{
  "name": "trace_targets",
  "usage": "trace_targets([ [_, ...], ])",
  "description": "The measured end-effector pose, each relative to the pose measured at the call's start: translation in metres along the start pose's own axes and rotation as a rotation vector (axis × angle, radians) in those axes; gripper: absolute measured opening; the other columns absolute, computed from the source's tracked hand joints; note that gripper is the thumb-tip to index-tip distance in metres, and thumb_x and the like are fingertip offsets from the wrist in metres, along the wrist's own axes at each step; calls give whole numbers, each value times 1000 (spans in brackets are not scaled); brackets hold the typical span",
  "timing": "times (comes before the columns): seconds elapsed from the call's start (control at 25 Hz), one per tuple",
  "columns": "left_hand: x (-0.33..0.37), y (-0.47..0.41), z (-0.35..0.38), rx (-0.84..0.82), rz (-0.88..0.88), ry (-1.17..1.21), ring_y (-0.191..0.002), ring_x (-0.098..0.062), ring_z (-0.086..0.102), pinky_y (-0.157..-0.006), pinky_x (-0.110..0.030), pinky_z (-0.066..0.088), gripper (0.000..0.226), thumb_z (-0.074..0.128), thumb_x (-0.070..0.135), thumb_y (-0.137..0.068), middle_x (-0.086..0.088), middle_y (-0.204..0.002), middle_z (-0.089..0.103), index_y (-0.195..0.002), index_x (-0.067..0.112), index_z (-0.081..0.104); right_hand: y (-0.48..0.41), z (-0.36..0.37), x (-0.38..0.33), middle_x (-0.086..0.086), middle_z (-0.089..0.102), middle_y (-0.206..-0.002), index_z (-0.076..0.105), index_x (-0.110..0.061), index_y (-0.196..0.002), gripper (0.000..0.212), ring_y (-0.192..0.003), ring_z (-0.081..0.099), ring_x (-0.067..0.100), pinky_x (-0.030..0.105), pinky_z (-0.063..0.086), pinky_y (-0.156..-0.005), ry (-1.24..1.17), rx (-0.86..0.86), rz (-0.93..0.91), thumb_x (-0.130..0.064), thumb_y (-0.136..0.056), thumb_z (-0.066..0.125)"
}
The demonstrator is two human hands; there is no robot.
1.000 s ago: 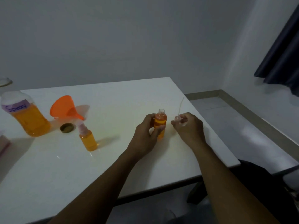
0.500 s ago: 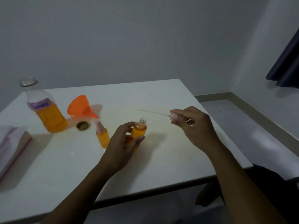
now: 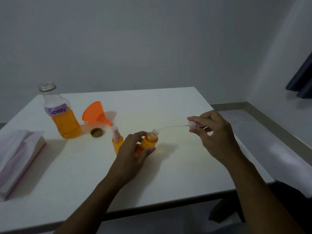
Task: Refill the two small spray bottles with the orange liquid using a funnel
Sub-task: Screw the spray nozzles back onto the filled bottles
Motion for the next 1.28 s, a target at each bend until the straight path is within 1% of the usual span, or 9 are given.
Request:
trace_targets([
  [0.28, 5, 0, 9, -12, 57, -50, -98, -4, 55, -78, -19, 49, 46, 58, 54, -83, 13, -113, 53, -125, 38, 49, -5, 18, -37, 3, 69, -102, 76, -9, -110, 31, -86, 61, -1, 3, 49, -76, -4, -121, -189, -2, -80, 79],
  [0.52, 16, 2, 25, -57, 95, -46, -99, -5, 53, -77, -14, 44, 44, 55, 54, -86, 13, -115, 52, -127, 41, 46, -4, 42, -46, -4, 72, -102, 73, -15, -104, 24, -82, 62, -3, 1, 47, -74, -33, -315, -86, -8, -82, 79],
  [0.64, 16, 2, 27, -85, 113, -49, -101, -7, 51, -76, -14, 42, 44, 54, 55, -86, 11, -115, 51, -127, 43, 43, -6, 44, -36, -9, 70, -91, 71, -21, -95, 14, -78, 63, 5, 11, 49, -66, 3, -407, 57, -29, -86, 77],
  [0.8, 17, 4, 31, -135, 105, -56, -103, -7, 50, -79, -13, 41, 47, 51, 58, -86, 11, -119, 49, -129, 43, 41, -5, 46, -23, 0, 59, -59, 57, -16, -61, 67, -53, 52, 10, 32, 46, -56, 222, -444, 192, -81, -76, 49],
  [0.88, 20, 5, 32, -129, 117, -48, -104, -6, 50, -79, -13, 42, 44, 51, 59, -86, 12, -119, 49, -127, 49, 37, -6, 38, -24, -11, 65, -77, 65, -28, -81, 51, -63, 57, 7, 25, 47, -58, 115, -418, 184, -78, -74, 58],
  [1.0, 22, 4, 31, -122, 125, -60, -103, -5, 50, -78, -11, 41, 43, 53, 56, -86, 12, -119, 49, -126, 49, 39, 0, 32, -27, -18, 65, -102, 65, -33, -113, 39, -79, 64, 5, 16, 52, -62, -150, -514, 155, -46, -79, 78],
  [1.08, 21, 3, 30, -129, 131, -68, -102, -6, 50, -77, -10, 40, 44, 54, 54, -87, 12, -118, 49, -127, 44, 42, 4, 35, -25, -15, 67, -85, 71, -25, -98, 27, -73, 62, -2, 14, 48, -58, -125, -501, 155, -45, -81, 76],
  [1.16, 21, 3, 30, -137, 130, -61, -102, -7, 51, -76, -11, 41, 44, 56, 53, -88, 12, -118, 49, -128, 42, 43, 2, 37, -18, -11, 60, -61, 68, -18, -73, 48, -56, 56, 3, 15, 41, -54, 17, -436, 220, -66, -75, 66],
  [1.28, 20, 3, 29, -129, 109, -58, -102, -6, 50, -77, -12, 41, 44, 55, 54, -87, 12, -118, 49, -128, 43, 42, 2, 33, -18, -12, 63, -74, 66, -29, -95, 42, -62, 60, 7, 17, 45, -57, -49, -442, 232, -63, -71, 73],
])
Point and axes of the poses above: each hand's wrist, its own y-axis away from the middle knuckle, its own z-axis out of the palm, x = y × z, the point moved 7 cm from there along -y, towards the middle knuckle
